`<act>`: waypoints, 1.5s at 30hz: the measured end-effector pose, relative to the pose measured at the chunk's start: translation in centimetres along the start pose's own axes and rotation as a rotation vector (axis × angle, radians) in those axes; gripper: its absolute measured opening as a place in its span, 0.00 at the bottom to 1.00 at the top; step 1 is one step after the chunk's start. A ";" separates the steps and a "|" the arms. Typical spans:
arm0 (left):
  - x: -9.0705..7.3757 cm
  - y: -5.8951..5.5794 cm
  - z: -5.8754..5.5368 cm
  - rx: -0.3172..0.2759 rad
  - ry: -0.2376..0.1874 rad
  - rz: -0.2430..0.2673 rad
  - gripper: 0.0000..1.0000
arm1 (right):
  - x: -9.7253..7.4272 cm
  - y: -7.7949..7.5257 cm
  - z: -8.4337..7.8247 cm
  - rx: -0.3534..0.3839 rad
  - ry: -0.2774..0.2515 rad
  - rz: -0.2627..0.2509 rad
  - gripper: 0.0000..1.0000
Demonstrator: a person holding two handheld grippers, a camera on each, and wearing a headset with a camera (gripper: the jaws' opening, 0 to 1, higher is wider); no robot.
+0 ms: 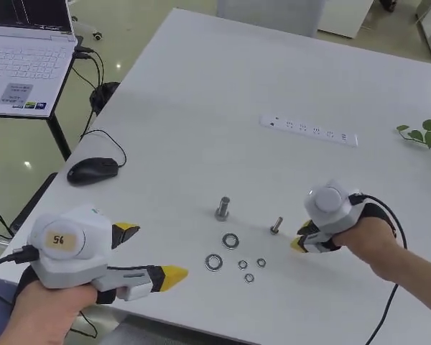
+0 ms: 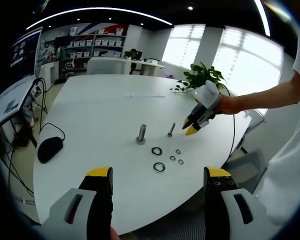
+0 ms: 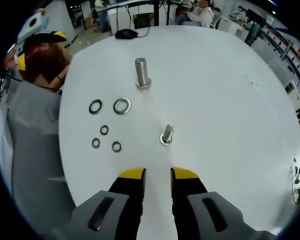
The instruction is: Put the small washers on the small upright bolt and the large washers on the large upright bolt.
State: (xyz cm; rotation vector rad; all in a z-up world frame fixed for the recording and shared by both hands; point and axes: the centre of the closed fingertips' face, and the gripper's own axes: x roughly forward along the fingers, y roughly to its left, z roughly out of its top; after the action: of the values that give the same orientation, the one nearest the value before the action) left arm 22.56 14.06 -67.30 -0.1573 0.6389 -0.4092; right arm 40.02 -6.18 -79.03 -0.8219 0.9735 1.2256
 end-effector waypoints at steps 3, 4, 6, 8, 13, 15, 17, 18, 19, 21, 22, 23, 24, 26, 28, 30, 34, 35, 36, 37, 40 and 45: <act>-0.1 -0.2 -0.1 0.002 0.000 -0.003 0.74 | 0.2 1.0 0.0 0.002 -0.011 0.017 0.22; -0.1 -0.3 -0.2 0.002 0.000 -0.004 0.74 | 0.3 1.3 0.1 0.000 -0.014 0.023 0.22; -0.2 -0.4 -0.2 0.005 0.001 -0.004 0.74 | 0.6 2.0 0.1 -0.007 -0.015 0.033 0.22; -0.3 -0.5 -0.2 0.005 0.000 -0.004 0.74 | 0.8 2.6 0.3 -0.016 -0.018 0.042 0.22; -0.6 -0.6 -0.4 0.007 -0.002 -0.001 0.74 | 1.5 3.8 0.6 -0.022 -0.027 0.066 0.21; -0.7 -0.7 -0.5 0.007 -0.002 0.000 0.74 | 1.7 4.1 0.7 -0.029 -0.026 0.070 0.21; -0.7 -0.8 -0.5 0.008 -0.001 -0.001 0.74 | 1.8 4.3 0.8 -0.033 -0.027 0.073 0.21; -0.7 -0.8 -0.5 0.010 -0.001 -0.001 0.74 | 1.8 4.4 0.8 -0.032 -0.026 0.075 0.21; -0.7 -0.9 -0.5 0.011 -0.001 -0.002 0.74 | 1.9 4.4 0.8 -0.032 -0.027 0.078 0.21; -0.7 -1.0 -0.4 0.013 -0.004 -0.003 0.74 | 2.1 4.6 0.9 -0.034 -0.027 0.083 0.21; -0.6 -1.0 -0.4 0.012 -0.005 -0.003 0.74 | 2.2 4.7 1.0 -0.037 -0.026 0.085 0.21; -0.6 -1.0 -0.4 0.012 -0.005 -0.003 0.74 | 2.2 4.8 1.0 -0.040 -0.027 0.087 0.21; -0.6 -1.1 -0.3 0.012 -0.006 -0.003 0.74 | 2.2 4.9 1.2 -0.043 -0.028 0.088 0.21; -0.6 -1.1 -0.3 0.011 -0.009 -0.004 0.74 | 2.4 5.1 1.4 -0.050 -0.030 0.093 0.21; -0.5 -1.2 -0.2 0.012 -0.008 -0.005 0.74 | 2.7 5.3 1.5 -0.057 -0.032 0.099 0.21; -0.5 -1.1 -0.3 0.013 -0.006 -0.005 0.74 | 2.9 5.6 1.7 -0.070 -0.034 0.107 0.20; -0.5 -1.1 -0.1 0.014 -0.005 -0.005 0.74 | 3.4 6.2 2.0 -0.094 -0.028 0.117 0.20; -0.5 -1.0 -0.1 0.015 -0.005 -0.004 0.74 | 3.5 6.3 2.0 -0.095 -0.027 0.120 0.20; -0.5 -1.0 0.0 0.015 -0.005 -0.003 0.74 | 3.7 6.6 2.1 -0.099 -0.026 0.125 0.20; -0.5 -0.9 0.0 0.015 -0.006 -0.003 0.74 | 3.7 6.6 2.1 -0.103 -0.026 0.126 0.20; -0.5 -0.9 0.2 0.017 -0.005 -0.001 0.74 | 4.1 7.0 2.1 -0.132 -0.013 0.128 0.20; -0.5 -0.7 0.3 0.017 -0.004 0.001 0.74 | 4.6 7.0 2.1 -0.170 0.004 0.125 0.19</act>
State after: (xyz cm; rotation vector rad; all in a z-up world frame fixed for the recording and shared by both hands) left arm 22.14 13.62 -66.63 -0.1419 0.6311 -0.4130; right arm 33.68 -1.38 -82.44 -0.9073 0.9448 1.4294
